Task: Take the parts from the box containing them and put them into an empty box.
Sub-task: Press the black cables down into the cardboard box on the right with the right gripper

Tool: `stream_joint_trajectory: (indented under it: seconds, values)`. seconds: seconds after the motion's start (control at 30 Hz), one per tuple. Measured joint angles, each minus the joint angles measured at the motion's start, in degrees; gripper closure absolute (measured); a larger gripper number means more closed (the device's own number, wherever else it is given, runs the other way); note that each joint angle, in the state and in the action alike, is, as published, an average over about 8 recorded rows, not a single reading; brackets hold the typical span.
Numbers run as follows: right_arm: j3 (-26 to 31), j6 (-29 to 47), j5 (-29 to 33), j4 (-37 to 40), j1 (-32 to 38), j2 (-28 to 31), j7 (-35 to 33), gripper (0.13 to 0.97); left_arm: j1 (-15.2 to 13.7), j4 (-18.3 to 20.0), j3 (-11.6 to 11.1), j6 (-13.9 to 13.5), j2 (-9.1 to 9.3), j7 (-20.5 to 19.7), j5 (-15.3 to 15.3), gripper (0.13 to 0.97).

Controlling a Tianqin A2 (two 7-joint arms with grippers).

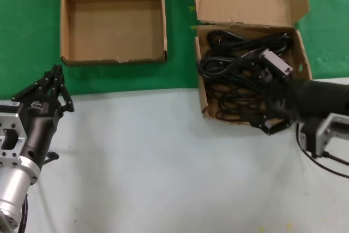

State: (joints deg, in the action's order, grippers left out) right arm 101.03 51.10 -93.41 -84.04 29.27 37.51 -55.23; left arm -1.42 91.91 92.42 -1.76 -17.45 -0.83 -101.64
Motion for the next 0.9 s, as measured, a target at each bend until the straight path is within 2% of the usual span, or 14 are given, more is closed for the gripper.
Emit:
stream_joint_trajectory:
  seconds: [0.2,0.43,0.7,0.83,0.9]
  values:
    - [4.2,-1.5,3.0,2.1,4.0,-1.0,1.6,0.145,0.0,0.0,0.0,0.0,0.00,0.0,0.0,0.947]
    - [7.6,-4.4,5.9,4.8,7.2,-3.1,2.4,0.186,0.0,0.0,0.0,0.0,0.00,0.0,0.0,0.951]
    - [10.2,-7.5,8.4,6.9,9.8,-4.8,4.2,0.305,0.0,0.0,0.0,0.0,0.00,0.0,0.0,0.952]
    - [11.2,-8.4,9.2,7.3,10.7,-5.0,5.2,0.305,0.0,0.0,0.0,0.0,0.00,0.0,0.0,0.952]
    - [11.6,-8.7,9.5,7.5,11.0,-5.0,5.7,0.351,0.0,0.0,0.0,0.0,0.00,0.0,0.0,0.952]
